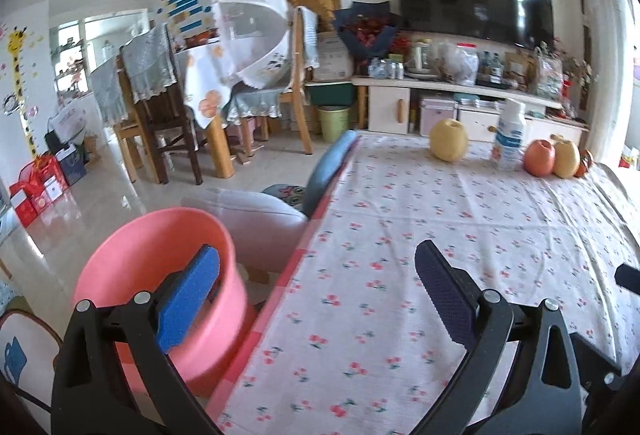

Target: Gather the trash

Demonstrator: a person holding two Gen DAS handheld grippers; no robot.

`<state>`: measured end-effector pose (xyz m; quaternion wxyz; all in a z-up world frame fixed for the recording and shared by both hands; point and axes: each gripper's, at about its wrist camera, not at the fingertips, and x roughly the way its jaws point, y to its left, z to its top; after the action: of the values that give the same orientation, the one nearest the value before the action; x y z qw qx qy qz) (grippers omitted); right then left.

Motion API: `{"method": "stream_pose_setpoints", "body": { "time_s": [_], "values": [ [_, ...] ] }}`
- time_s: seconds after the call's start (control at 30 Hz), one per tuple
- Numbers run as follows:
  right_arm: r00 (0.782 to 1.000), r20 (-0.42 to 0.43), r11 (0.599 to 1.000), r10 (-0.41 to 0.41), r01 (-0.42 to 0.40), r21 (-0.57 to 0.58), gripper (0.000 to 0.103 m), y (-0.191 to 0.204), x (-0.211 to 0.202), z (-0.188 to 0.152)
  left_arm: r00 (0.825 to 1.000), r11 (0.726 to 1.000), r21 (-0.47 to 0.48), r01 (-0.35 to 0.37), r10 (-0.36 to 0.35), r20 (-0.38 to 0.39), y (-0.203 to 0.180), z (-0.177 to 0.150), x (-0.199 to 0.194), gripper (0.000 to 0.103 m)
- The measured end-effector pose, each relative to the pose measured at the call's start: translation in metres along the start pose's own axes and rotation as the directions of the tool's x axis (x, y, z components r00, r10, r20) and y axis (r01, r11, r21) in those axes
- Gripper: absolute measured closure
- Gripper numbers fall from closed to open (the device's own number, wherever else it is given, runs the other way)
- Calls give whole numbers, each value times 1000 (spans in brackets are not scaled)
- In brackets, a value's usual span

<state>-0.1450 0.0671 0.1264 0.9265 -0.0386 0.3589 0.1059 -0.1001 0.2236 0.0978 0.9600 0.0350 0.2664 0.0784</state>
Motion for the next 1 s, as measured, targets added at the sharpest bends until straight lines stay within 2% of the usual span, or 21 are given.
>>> {"method": "stream_pose_setpoints", "body": {
  "time_s": [0.5,0.7,1.0],
  "values": [
    [992,16,990,-127,126,67,9,-59,-42,-36,995,983,155,99,-101,5,-82,-17,-38,4],
    [983,16,978,-185,182,103,7,-79,-61,-52,992,971,204,122,-127,11,-107,-25,-56,4],
    [974,25,964,-226,220,149,7,-100,-91,-69,983,952,254,170,-183,31,-134,-34,-87,4]
  ]
}}
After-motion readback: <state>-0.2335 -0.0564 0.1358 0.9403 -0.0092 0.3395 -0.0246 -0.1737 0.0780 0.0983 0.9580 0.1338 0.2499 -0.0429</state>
